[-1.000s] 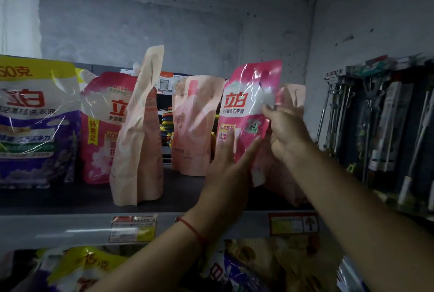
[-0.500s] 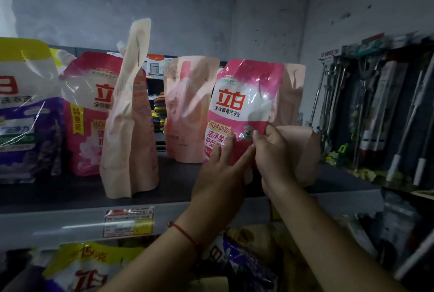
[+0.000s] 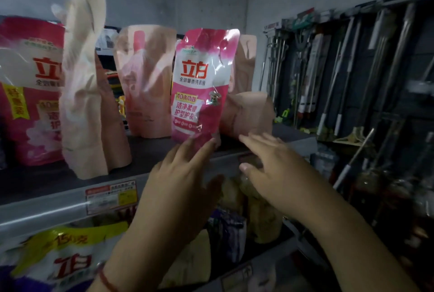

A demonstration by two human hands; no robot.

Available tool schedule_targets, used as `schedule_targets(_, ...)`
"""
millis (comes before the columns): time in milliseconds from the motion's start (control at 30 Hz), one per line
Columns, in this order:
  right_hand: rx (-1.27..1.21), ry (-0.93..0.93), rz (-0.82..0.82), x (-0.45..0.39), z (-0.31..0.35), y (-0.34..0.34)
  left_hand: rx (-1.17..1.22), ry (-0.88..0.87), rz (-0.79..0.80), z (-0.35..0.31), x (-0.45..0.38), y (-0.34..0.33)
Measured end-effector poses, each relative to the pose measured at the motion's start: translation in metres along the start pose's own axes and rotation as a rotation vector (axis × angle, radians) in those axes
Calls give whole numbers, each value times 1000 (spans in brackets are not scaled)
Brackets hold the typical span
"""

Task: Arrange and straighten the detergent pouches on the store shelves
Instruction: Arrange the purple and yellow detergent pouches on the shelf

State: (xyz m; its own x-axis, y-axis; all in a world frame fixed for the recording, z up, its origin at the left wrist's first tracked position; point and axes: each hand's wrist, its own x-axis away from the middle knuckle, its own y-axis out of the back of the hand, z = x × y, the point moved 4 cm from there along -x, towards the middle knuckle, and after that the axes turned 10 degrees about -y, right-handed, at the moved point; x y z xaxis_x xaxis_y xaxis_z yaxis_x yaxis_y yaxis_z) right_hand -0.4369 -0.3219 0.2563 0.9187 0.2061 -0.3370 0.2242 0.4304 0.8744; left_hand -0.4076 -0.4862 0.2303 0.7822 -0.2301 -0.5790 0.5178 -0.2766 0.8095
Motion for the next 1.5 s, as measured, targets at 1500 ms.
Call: schedule_targets(1500, 7, 373, -112, -132, -56, 59, -123, 197, -117, -81, -80, -83)
